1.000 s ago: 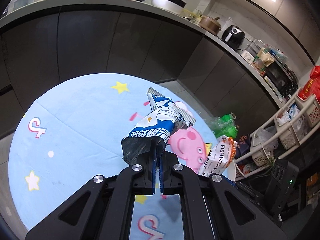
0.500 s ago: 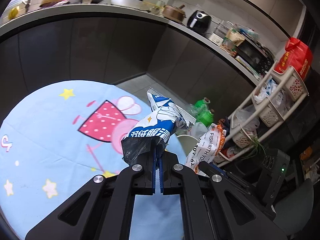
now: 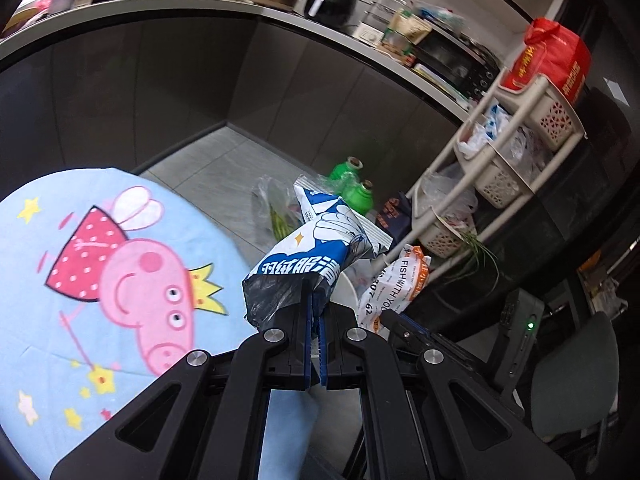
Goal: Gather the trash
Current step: 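Carry the milk carton and white-and-orange wrapper over the white bin, then open both grippers over the bin to drop the carton and wrapper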
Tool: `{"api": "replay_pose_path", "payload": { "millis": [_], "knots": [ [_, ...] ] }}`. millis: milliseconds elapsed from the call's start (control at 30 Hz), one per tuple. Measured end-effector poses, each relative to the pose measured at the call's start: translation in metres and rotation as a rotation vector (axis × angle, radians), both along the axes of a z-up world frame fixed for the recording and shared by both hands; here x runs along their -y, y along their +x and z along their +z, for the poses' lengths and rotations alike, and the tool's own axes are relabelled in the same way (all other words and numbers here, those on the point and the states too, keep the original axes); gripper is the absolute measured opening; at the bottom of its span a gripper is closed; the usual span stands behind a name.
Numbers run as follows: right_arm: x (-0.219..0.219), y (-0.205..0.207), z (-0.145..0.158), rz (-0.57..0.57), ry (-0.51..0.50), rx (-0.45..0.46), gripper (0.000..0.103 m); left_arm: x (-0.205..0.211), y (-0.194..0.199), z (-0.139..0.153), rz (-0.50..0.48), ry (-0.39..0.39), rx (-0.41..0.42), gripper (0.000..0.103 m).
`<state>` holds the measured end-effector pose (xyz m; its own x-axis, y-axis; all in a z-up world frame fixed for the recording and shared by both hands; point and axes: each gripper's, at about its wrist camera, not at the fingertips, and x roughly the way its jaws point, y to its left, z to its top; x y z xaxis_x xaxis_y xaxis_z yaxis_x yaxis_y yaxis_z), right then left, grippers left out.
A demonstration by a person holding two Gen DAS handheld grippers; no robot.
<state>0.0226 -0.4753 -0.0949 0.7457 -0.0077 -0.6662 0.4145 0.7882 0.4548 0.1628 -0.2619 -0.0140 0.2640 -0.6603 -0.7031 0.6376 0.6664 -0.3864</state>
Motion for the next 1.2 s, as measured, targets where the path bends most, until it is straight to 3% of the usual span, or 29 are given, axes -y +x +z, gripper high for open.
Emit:
{"api": "replay_pose_path", "payload": {
  "millis": [167,567,900,967,1033,1067,1167,1200],
  "knots": [
    [0.017,-0.003,-0.018,-0.026,-0.048,-0.056,0.008,0.034,0.001,-0.012,-0.054,0.011,-0.027,0.002],
    [0.043,0.012,-0.065,-0.036,0.013,-0.129,0.009,0.098,0.025,-0.064,-0.1,0.082,-0.147,0.002],
    [0.048,0.039,-0.096,0.0,0.033,-0.194,0.012,0.126,0.036,-0.093,-0.134,0.176,-0.129,0.003],
    [0.049,0.043,-0.101,0.008,0.031,-0.203,0.017,0.128,0.036,-0.093,-0.132,0.192,-0.106,0.011],
    [0.048,0.046,-0.103,-0.001,-0.007,-0.22,0.051,0.124,0.038,-0.09,-0.109,0.192,-0.086,0.041],
    [0.047,0.046,-0.102,-0.006,-0.039,-0.224,0.06,0.122,0.039,-0.088,-0.094,0.184,-0.073,0.045],
    [0.047,0.043,-0.1,-0.005,-0.06,-0.204,0.07,0.116,0.043,-0.08,-0.074,0.162,-0.052,0.048],
    [0.049,0.041,-0.101,-0.007,-0.061,-0.2,0.072,0.114,0.044,-0.077,-0.06,0.156,-0.048,0.054]
  ]
}}
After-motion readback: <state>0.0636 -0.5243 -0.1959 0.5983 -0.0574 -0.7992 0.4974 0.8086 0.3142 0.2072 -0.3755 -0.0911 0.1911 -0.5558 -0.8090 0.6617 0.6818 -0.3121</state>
